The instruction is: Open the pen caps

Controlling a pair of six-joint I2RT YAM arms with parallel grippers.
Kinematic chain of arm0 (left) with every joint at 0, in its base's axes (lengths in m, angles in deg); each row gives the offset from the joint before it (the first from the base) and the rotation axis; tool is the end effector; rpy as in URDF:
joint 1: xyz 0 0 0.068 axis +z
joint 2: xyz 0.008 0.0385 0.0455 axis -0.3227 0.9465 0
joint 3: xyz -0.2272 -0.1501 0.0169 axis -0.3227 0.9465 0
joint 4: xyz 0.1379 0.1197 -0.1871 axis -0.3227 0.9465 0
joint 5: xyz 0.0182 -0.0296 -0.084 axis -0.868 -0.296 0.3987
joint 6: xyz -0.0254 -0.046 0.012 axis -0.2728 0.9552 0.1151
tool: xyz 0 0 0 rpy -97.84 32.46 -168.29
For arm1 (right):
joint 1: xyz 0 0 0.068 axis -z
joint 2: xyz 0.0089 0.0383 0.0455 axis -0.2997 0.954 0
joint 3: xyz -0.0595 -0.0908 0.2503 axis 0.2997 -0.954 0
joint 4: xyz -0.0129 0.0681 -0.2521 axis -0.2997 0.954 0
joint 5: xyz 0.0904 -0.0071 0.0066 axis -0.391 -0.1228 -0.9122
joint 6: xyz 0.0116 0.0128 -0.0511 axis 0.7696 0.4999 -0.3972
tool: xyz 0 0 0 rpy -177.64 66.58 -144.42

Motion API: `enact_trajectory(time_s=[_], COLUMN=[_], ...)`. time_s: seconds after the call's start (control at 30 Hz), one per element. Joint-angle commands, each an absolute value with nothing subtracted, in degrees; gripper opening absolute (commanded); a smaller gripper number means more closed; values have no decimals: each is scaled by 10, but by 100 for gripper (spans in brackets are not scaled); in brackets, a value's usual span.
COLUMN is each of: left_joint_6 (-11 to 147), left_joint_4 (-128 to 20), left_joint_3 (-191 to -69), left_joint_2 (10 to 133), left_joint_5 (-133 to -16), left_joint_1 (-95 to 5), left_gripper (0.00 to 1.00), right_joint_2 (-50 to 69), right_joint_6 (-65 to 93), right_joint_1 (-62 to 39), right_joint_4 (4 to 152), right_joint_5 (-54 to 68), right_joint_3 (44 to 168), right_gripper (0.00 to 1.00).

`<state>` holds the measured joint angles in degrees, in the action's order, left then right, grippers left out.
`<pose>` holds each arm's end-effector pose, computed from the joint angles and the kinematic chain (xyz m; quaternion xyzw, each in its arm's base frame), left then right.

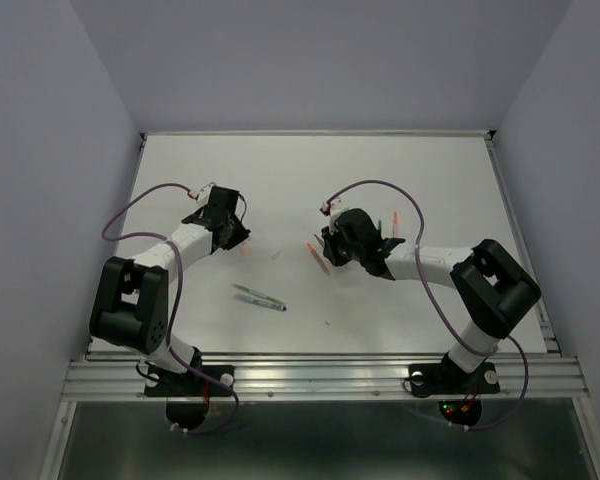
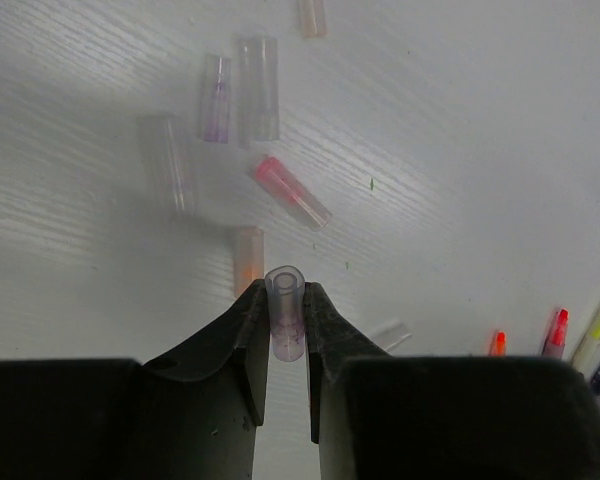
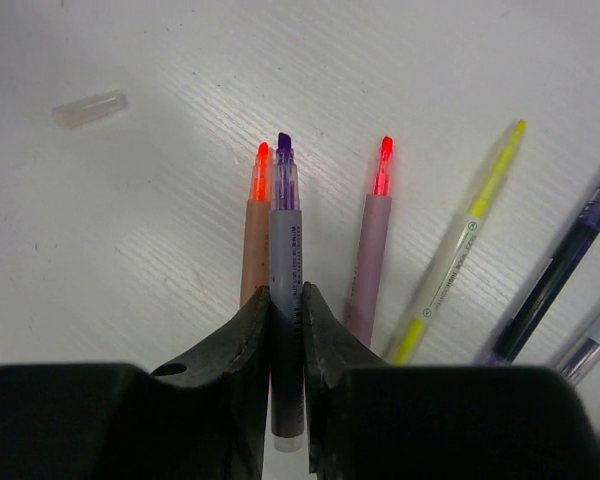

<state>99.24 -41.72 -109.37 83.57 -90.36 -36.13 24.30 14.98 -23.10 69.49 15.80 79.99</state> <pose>0.3041 -0.0898 0.2039 -0.2288 0.8967 -0.1345 0.3542 0.2633 0.2239 0.1733 -0.2488 0.8636 0.1679 0.4052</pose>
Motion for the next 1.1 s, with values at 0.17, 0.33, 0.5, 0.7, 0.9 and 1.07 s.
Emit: enact_trajectory(time_s=[0.17, 0.33, 0.5, 0.7, 0.9, 1.07], left_joint_6=[987, 992, 986, 983, 984, 983], left_joint_4=[-397, -392, -381, -377, -359, -351], left_joint_3=[-1097, -1109, -1126, -1137, -1149, -1149], left_joint_2=[842, 856, 876, 891, 878, 862], left_joint_5=[-923, -930, -938, -939, -948, -947], left_joint_1=[-382, -388, -392, -406, -415, -417], left_gripper=[6, 7, 12, 25, 61, 73], right_joint_2=[252, 224, 172, 109, 108, 117], right_joint_6=[146, 146, 146, 137, 117, 112], right_joint_1=[-228, -228, -228, -228, -254, -288], right_joint_4=[676, 688, 692, 690, 698, 709], right_joint_5=[170, 156, 111, 39, -8, 22], right_joint_3=[829, 828, 813, 782, 769, 780], right_gripper=[38, 52, 76, 97, 100, 100])
